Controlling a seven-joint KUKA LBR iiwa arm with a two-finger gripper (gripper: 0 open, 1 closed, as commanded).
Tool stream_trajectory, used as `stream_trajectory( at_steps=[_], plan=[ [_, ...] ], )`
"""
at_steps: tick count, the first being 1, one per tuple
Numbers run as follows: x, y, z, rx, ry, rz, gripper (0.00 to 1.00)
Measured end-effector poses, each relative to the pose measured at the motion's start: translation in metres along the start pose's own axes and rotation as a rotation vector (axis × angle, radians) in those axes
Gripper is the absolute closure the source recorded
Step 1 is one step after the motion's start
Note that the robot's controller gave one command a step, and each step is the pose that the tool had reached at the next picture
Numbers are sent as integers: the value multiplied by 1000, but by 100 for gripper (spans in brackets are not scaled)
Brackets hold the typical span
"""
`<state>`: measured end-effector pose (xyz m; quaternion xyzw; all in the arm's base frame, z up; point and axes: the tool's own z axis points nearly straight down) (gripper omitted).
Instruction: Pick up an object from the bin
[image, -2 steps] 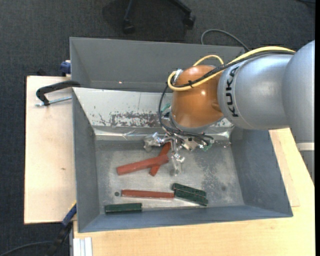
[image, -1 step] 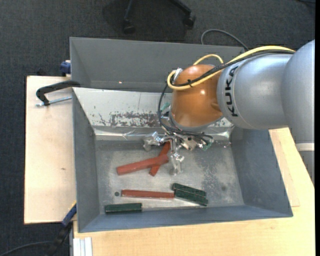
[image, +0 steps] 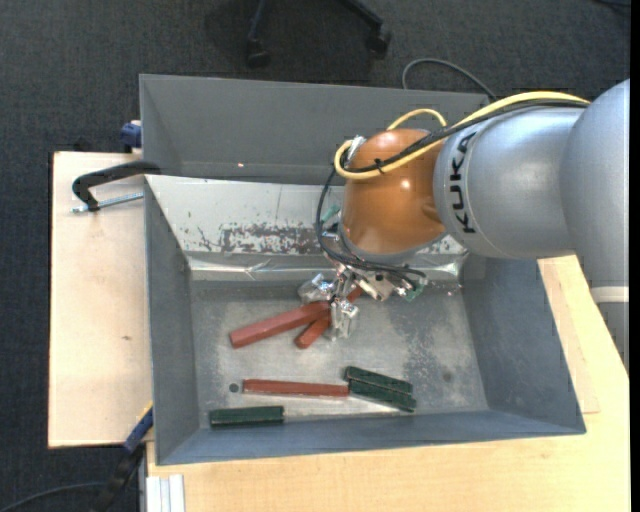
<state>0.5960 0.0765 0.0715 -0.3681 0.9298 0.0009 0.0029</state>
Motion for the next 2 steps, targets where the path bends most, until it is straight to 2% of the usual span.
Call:
stream_trajectory(
  at_steps=[1,2],
  plan=[
    [-4,-1,-91,7,-7,2,100],
    [-6,-1,-105,3,-2,5,100]
  ],
)
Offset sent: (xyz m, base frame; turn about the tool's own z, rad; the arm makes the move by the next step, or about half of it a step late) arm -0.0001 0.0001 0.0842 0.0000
